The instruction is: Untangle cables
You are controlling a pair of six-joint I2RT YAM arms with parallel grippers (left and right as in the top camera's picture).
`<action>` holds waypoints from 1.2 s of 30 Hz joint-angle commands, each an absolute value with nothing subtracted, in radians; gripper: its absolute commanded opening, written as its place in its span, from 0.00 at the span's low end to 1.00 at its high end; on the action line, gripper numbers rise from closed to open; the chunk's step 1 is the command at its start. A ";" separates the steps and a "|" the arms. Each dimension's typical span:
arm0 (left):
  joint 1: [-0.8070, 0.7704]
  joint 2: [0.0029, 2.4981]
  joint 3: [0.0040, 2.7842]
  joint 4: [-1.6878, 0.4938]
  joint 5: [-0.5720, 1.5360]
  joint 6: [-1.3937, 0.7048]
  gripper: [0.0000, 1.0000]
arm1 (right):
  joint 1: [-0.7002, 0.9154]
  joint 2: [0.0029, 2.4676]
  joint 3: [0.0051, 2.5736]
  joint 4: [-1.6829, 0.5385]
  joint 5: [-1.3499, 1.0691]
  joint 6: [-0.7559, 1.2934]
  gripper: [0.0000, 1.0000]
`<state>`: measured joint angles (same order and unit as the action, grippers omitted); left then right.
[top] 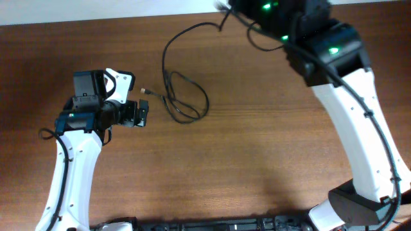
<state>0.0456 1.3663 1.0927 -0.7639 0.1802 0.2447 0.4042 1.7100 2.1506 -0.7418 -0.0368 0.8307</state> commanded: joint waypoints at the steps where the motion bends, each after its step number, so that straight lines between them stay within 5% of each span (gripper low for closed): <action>1: 0.051 1.359 1.098 -0.765 0.195 0.263 0.99 | 0.345 1.660 2.172 -0.744 -0.023 0.785 0.04; 13: 0.051 1.359 1.098 -0.765 0.195 0.263 0.99 | 0.067 1.577 2.172 -0.772 -0.028 0.755 0.04; 24: 0.051 1.359 1.098 -0.765 0.195 0.263 0.99 | -0.473 1.579 2.167 -1.121 0.365 0.729 0.04; 36: 0.051 1.359 1.098 -0.765 0.195 0.263 0.99 | -0.925 1.632 2.153 -1.066 0.378 0.663 0.04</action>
<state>0.0456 1.3663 1.0927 -0.7643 0.1806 0.2470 -0.9016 1.6360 2.1525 -1.1248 0.3592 0.7330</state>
